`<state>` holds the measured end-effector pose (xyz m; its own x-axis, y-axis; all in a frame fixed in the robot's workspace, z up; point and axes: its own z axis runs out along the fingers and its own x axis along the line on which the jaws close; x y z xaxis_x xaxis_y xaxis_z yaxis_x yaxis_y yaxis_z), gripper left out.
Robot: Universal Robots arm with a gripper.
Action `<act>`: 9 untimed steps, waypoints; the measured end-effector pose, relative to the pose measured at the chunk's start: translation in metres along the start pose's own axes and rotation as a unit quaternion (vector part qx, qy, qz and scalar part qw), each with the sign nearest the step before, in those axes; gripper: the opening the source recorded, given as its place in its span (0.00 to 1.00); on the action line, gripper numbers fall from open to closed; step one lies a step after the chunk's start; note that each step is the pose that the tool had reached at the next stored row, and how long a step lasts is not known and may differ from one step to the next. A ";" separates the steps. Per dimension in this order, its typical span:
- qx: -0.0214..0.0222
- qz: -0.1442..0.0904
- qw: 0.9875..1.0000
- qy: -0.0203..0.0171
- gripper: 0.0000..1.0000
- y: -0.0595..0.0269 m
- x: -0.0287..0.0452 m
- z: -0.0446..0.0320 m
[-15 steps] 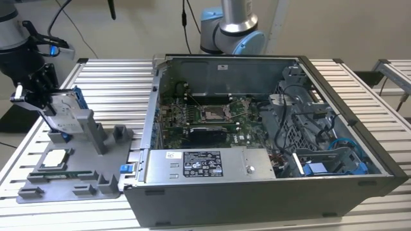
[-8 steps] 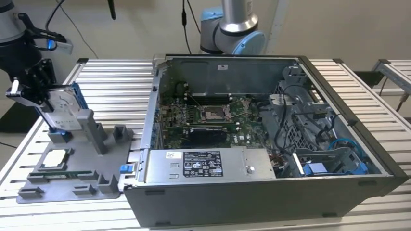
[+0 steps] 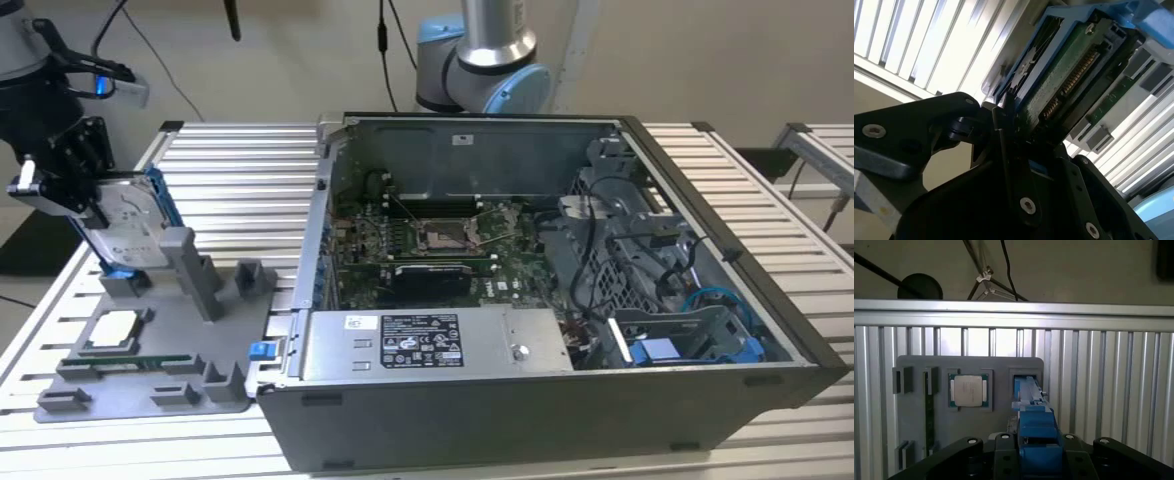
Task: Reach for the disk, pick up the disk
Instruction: 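Pick up the disk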
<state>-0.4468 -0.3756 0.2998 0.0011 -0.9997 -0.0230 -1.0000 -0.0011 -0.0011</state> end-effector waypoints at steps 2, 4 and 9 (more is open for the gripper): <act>0.000 0.000 1.000 0.000 0.00 0.0000 0.0000 -0.0012; 0.000 0.000 1.000 0.000 0.00 0.0000 -0.0001 -0.0026; 0.000 0.000 1.000 0.000 0.00 0.0000 -0.0002 -0.0072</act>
<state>-0.4468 -0.3756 0.3070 0.0011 -0.9997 -0.0230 -1.0000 -0.0011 -0.0010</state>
